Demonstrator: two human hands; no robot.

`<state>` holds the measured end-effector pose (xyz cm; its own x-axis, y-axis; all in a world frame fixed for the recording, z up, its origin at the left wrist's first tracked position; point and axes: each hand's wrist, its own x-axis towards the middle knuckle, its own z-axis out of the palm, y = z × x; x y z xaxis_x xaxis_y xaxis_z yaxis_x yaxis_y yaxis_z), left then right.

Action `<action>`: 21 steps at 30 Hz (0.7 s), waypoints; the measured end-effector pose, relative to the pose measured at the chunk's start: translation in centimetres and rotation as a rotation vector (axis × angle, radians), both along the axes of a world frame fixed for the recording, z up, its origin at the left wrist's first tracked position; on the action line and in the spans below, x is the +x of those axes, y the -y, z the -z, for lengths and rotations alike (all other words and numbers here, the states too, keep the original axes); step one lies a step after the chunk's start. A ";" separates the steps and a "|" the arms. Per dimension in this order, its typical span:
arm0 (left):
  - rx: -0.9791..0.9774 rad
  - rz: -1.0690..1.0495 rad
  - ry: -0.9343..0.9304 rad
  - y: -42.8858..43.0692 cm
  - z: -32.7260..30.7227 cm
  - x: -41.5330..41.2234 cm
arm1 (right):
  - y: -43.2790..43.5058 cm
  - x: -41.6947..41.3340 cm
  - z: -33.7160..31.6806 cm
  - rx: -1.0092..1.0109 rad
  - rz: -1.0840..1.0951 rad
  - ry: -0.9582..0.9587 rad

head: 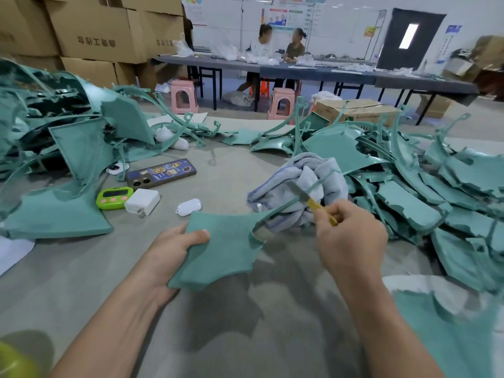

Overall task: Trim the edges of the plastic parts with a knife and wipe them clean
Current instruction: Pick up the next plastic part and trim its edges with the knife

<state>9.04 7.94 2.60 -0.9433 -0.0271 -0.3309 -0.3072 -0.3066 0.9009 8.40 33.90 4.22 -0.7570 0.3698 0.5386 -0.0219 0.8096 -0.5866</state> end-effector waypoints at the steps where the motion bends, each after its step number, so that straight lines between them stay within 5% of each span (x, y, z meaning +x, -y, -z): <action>1: -0.015 -0.002 -0.009 0.0 0.0 0.1 | -0.9 -0.1 -0.2 -0.077 0.073 -0.049; 12: 0.446 -0.312 -0.199 1.5 -0.8 -0.5 | -0.3 0.3 0.3 -0.776 -0.327 -0.174; 17: 0.162 -0.479 -0.366 1.2 -0.4 -1.2 | 0.7 0.6 0.3 -0.864 -0.389 -0.113; 21: -0.368 -0.393 -0.642 0.2 -0.1 -0.5 | 2.1 1.7 -0.1 -0.819 -0.525 -0.073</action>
